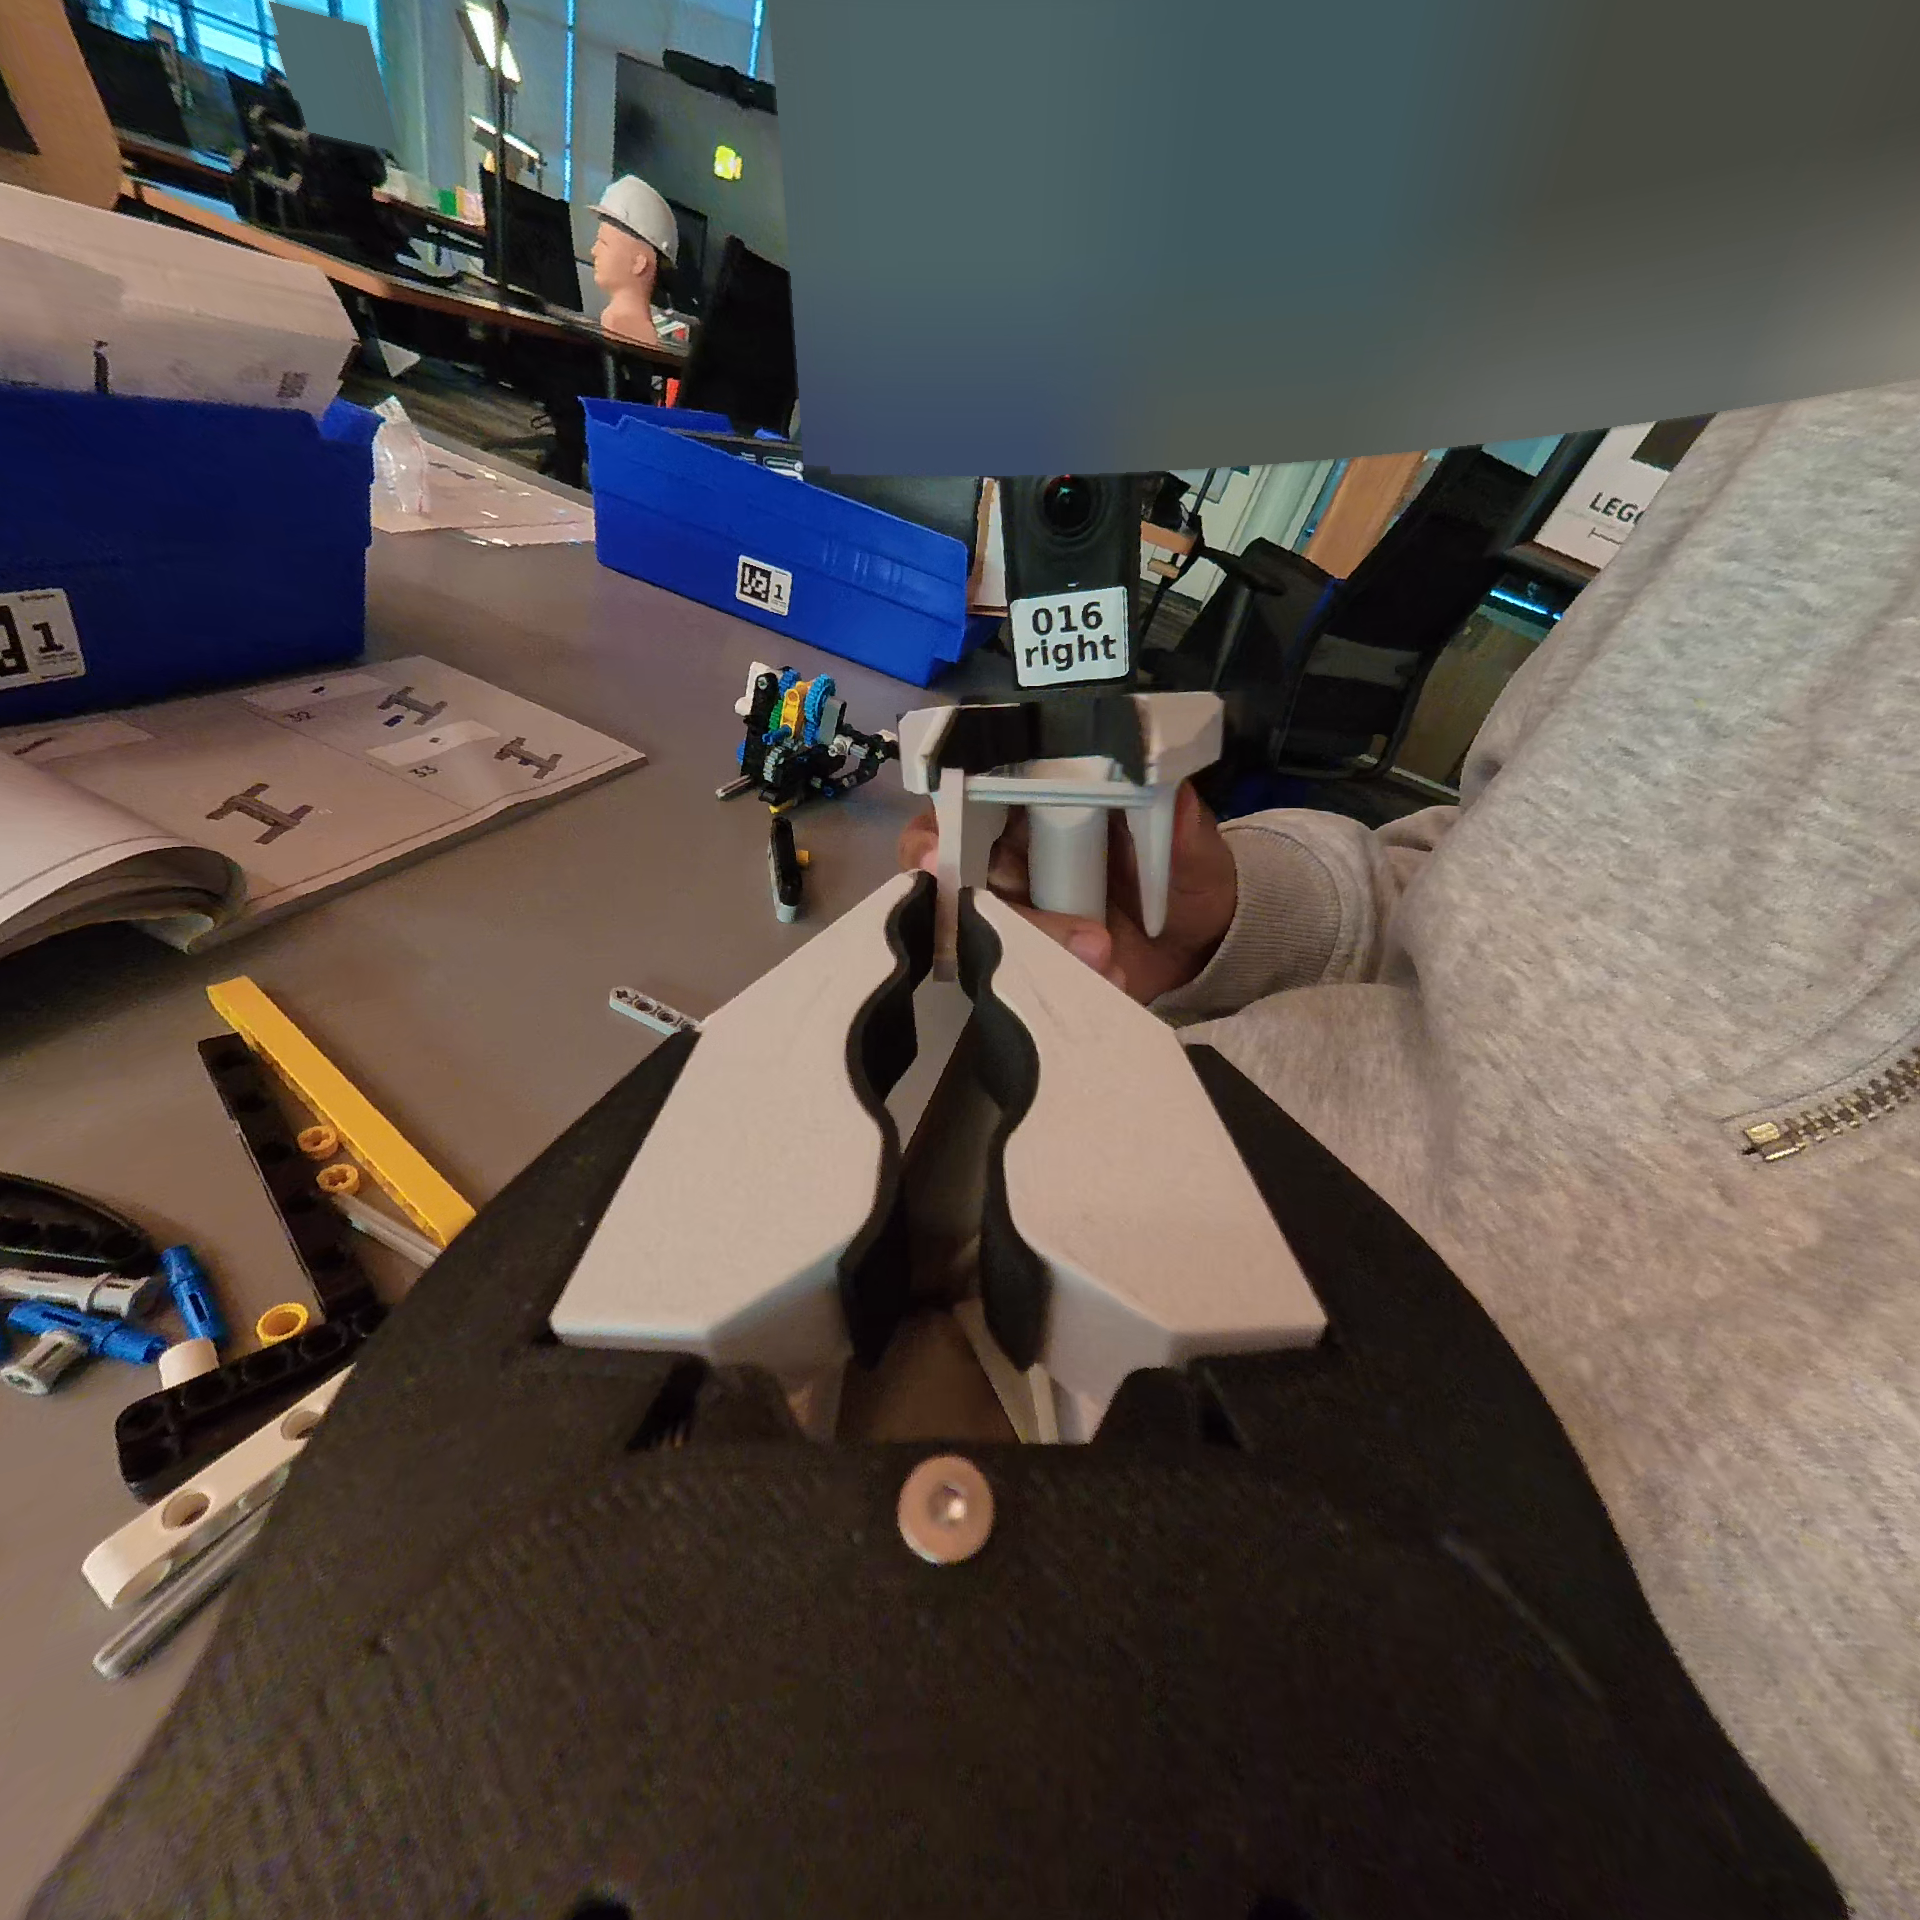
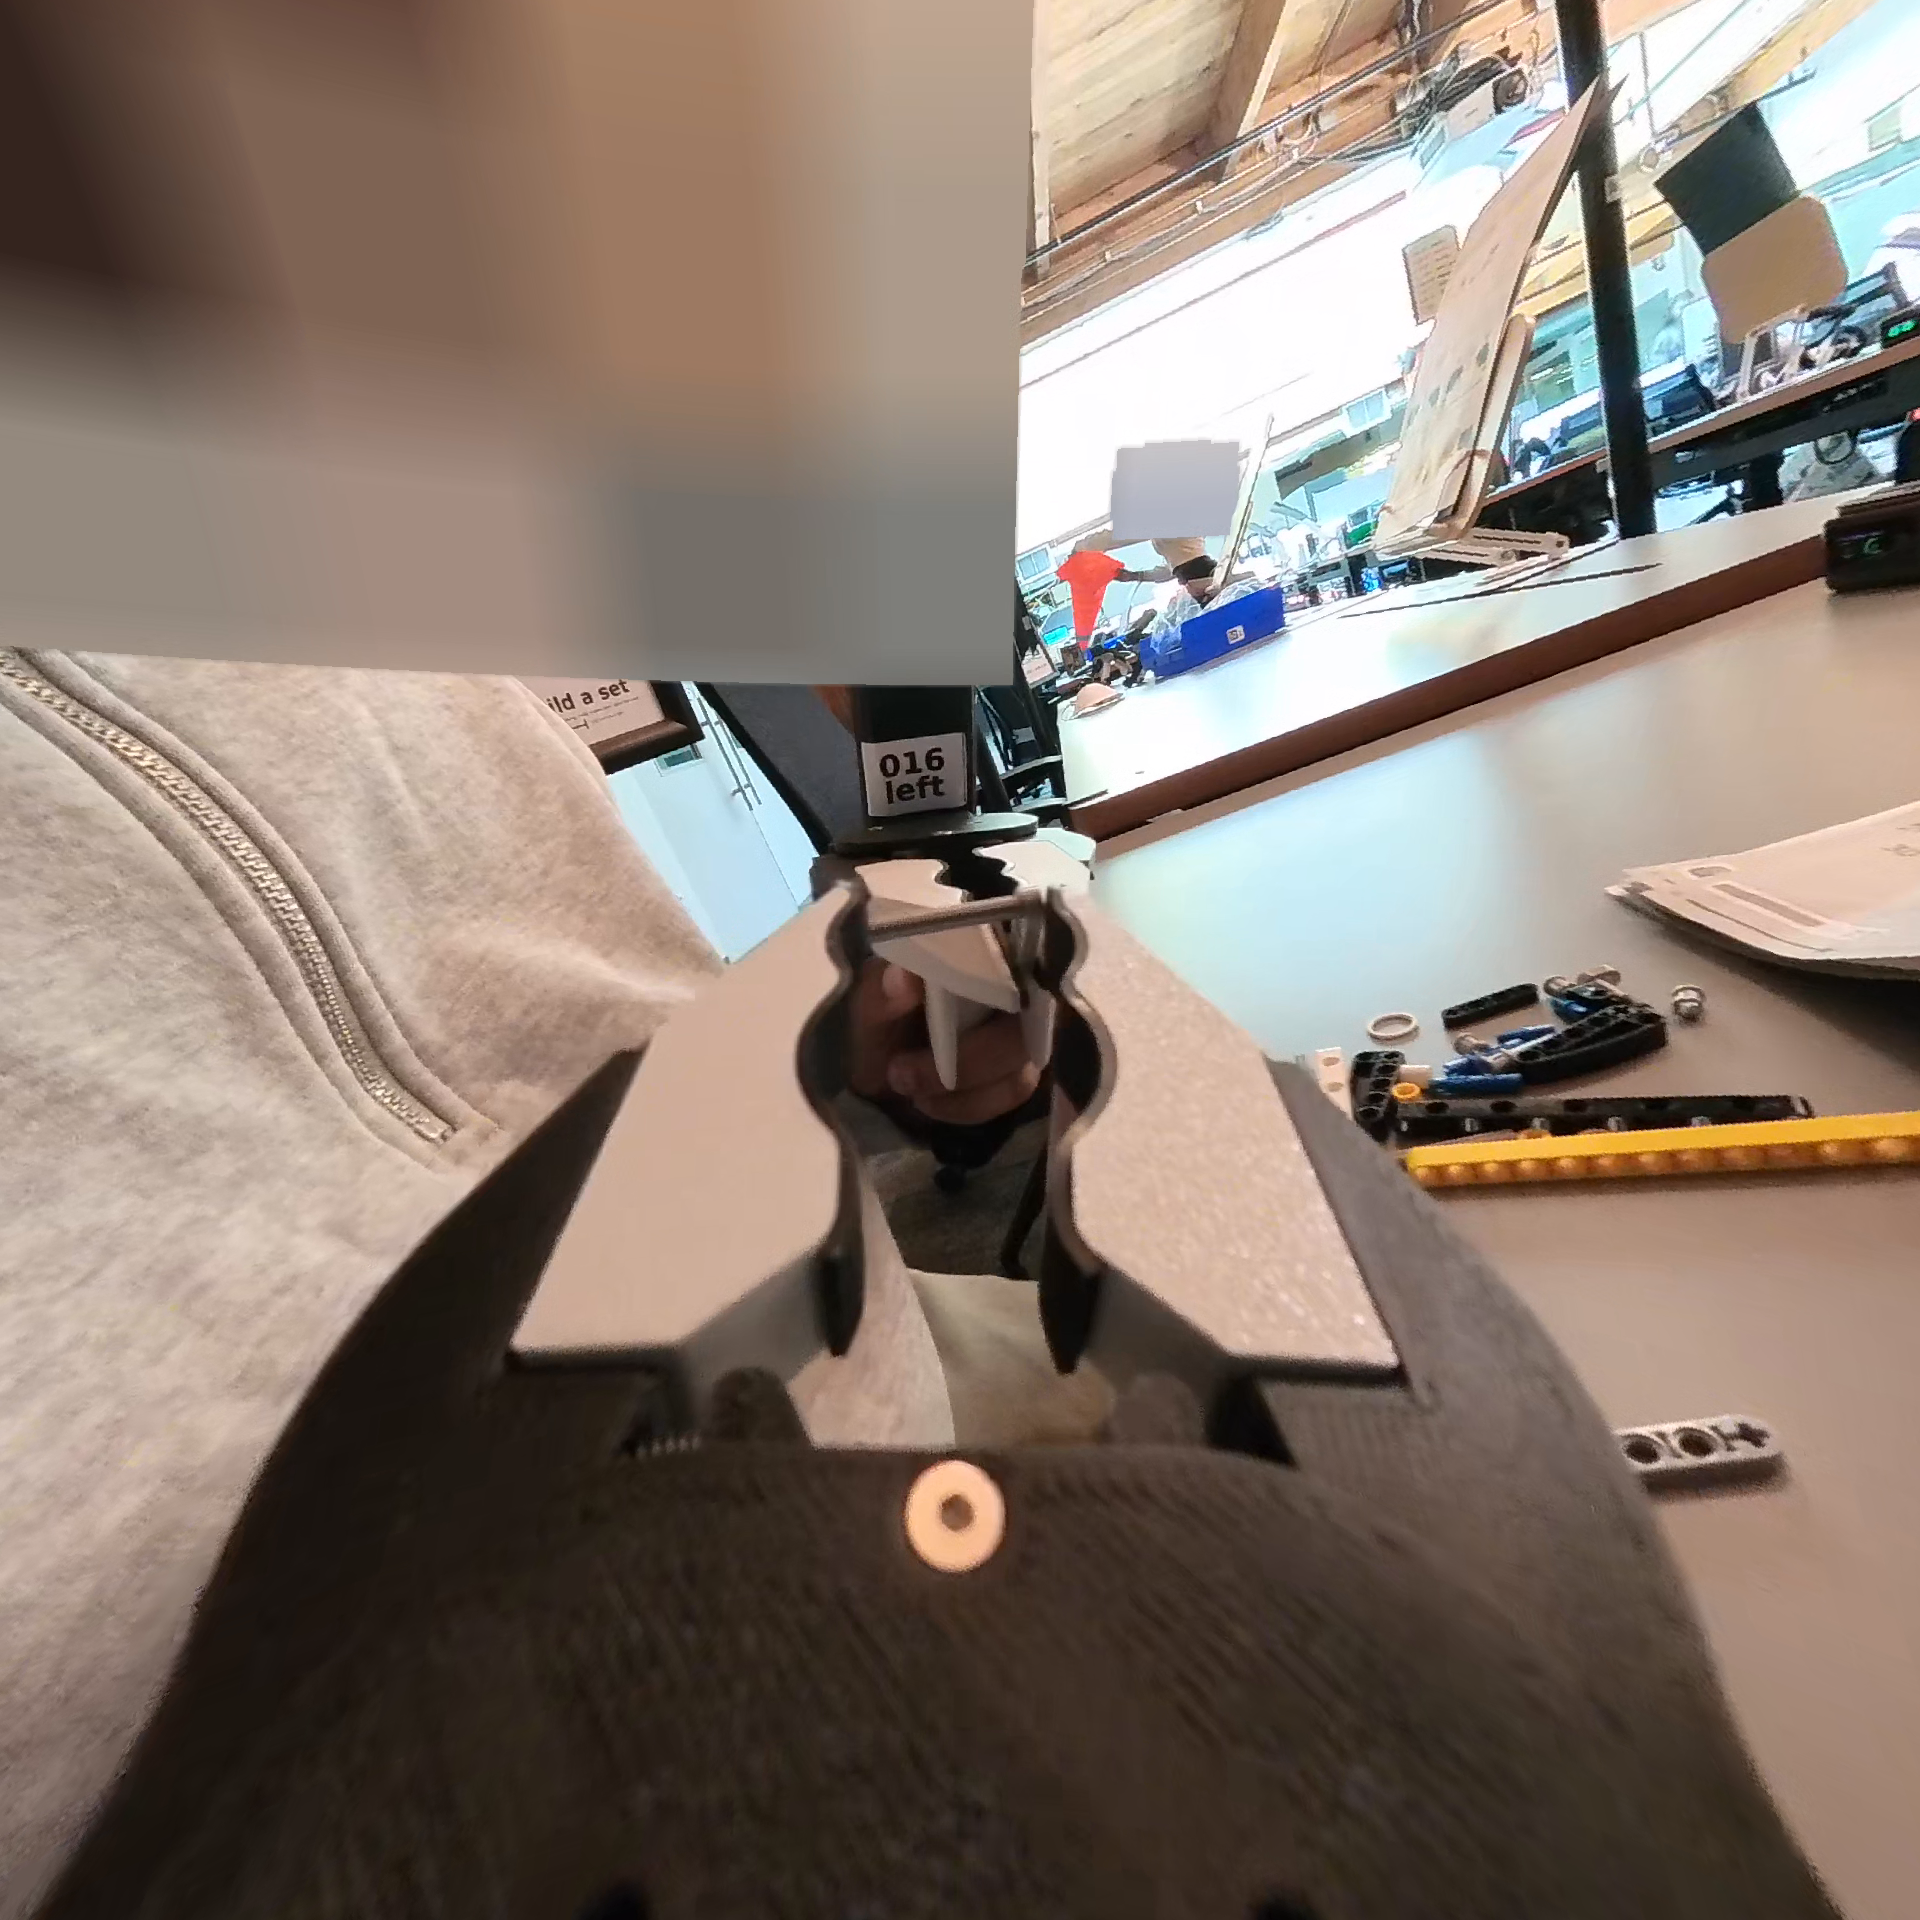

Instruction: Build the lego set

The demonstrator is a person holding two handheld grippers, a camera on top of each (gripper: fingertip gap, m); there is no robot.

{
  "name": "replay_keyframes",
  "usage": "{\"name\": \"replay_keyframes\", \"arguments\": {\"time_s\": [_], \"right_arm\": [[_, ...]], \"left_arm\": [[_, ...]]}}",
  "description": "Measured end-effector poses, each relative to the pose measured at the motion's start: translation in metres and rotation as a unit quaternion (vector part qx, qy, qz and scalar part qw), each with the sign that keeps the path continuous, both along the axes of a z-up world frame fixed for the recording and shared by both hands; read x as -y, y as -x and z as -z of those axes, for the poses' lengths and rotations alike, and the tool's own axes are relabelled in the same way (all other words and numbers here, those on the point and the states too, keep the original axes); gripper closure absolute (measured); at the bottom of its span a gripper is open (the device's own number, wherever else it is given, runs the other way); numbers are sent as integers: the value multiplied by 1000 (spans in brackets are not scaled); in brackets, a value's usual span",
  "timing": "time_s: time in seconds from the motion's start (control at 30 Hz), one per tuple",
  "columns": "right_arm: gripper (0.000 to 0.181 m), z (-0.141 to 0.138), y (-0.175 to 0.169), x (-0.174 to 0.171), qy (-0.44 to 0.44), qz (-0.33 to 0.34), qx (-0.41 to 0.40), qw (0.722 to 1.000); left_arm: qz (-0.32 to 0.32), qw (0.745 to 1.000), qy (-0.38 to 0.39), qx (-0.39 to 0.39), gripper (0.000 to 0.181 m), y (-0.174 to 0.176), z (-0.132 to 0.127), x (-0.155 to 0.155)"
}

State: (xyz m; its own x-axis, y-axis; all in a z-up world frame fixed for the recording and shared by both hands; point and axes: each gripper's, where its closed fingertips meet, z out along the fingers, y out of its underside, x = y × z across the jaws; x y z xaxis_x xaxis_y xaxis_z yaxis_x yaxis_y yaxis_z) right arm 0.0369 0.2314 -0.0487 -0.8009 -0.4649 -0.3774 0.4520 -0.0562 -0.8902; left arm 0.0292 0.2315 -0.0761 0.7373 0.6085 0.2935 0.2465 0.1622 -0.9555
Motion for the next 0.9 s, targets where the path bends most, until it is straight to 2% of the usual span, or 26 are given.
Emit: {"name": "replay_keyframes", "arguments": {"time_s": [0.17,0.3,0.9], "right_arm": [[159,2,2,-1,-2,8,-7,1000],[140,-4,-2,-5,15,-18,3,1000],[145,0,-3,-2,3,0,-24,1000]], "left_arm": [[5,1000,3,0,181,-1,0,-3],[3,1000,-2,4,181,0,1,-1],[4,1000,-7,8,181,1,1,0]]}}
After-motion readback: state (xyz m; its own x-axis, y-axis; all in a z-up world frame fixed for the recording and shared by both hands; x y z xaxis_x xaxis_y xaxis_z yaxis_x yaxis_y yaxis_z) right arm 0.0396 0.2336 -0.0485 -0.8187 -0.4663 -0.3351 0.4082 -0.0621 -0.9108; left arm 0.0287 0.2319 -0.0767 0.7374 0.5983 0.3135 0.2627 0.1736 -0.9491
